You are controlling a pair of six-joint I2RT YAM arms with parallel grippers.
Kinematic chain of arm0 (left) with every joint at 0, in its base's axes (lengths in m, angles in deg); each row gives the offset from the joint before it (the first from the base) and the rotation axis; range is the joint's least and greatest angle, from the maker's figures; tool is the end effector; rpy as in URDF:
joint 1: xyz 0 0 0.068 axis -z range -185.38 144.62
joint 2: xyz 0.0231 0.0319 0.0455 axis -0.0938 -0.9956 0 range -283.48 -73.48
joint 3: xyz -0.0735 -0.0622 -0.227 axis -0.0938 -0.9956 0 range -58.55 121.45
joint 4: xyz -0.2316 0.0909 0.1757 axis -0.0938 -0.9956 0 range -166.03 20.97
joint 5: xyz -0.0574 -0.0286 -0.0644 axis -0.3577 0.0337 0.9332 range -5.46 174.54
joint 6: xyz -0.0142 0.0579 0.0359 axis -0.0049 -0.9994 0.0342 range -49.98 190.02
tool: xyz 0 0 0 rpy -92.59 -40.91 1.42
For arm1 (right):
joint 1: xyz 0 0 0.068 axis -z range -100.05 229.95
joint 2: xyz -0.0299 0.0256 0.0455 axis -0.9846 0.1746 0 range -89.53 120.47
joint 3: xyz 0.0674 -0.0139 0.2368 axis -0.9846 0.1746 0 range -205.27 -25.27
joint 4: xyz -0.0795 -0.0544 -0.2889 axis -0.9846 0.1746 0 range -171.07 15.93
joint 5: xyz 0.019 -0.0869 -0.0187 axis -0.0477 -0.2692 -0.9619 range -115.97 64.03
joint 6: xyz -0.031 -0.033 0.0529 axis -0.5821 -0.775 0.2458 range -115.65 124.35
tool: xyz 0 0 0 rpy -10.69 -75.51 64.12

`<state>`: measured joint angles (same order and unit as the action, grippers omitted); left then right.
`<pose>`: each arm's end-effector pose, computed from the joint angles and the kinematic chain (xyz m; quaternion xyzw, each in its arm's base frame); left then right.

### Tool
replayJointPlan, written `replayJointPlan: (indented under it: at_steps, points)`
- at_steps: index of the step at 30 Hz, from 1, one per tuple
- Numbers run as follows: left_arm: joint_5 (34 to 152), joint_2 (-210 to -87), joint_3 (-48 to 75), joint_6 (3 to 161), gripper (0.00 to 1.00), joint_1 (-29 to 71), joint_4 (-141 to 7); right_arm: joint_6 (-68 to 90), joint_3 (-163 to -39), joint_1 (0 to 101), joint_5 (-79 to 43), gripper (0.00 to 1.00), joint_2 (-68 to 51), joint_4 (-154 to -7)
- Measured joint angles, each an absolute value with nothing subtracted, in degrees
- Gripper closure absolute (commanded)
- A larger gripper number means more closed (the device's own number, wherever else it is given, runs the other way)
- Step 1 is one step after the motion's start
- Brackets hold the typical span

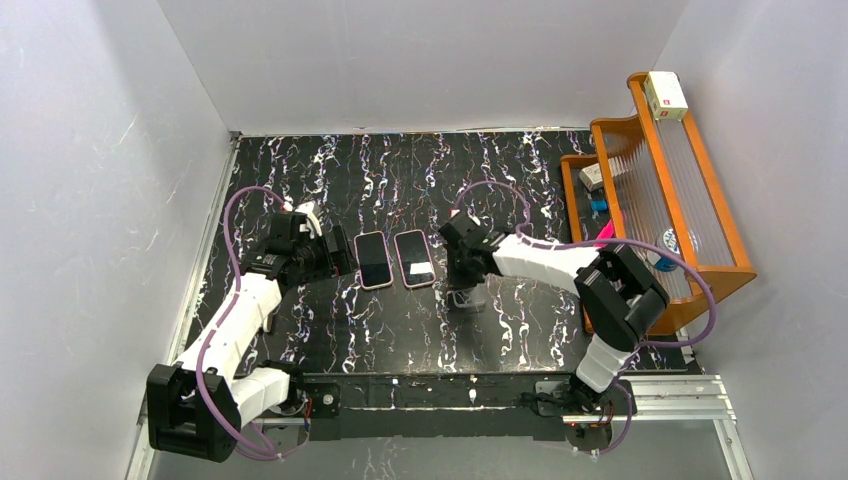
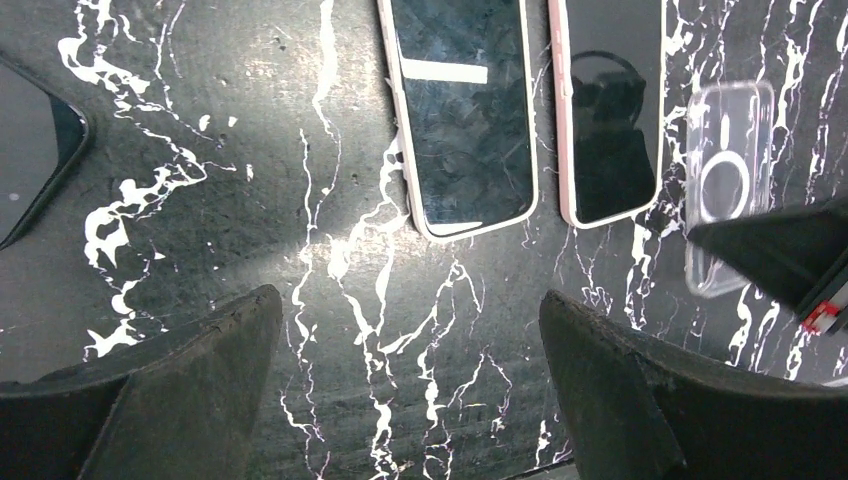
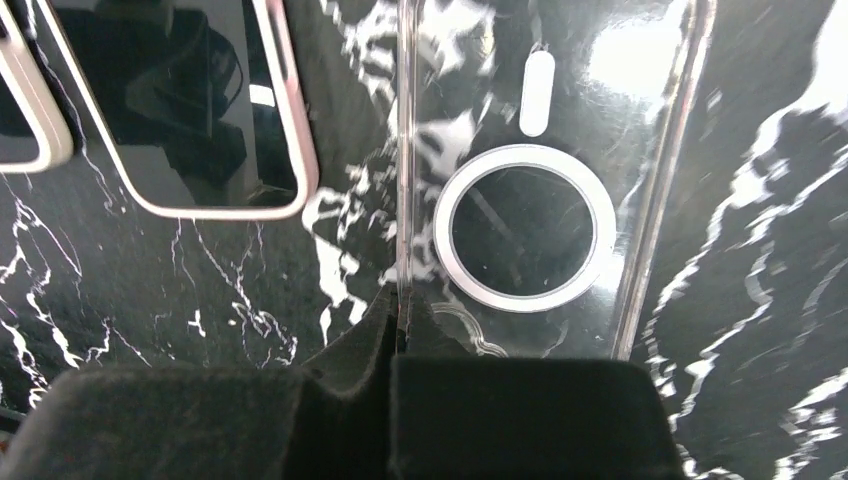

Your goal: Put the phone into the phone case

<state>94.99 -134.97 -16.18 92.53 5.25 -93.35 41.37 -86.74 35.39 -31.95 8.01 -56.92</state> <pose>0.2883 -0.0645 0.1939 -0.0587 0.9136 -0.1925 0.3534 0.2792 0.2665 0.1125 -0.0500 0.9639 0.1295 0.2272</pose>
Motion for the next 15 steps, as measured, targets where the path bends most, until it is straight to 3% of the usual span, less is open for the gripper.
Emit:
replayJointPlan:
  at_steps: [12,15]
  points:
    - [88.2,-134.3,-16.2,92.9,0.02,5.3,-94.4,56.7,-76.6,28.6,-40.7,0.99,1.4,-59.6]
    - [87.3,-134.3,-16.2,93.2,0.02,5.3,-94.9,57.8,-74.0,28.4,-41.7,0.92,-0.5,-60.1]
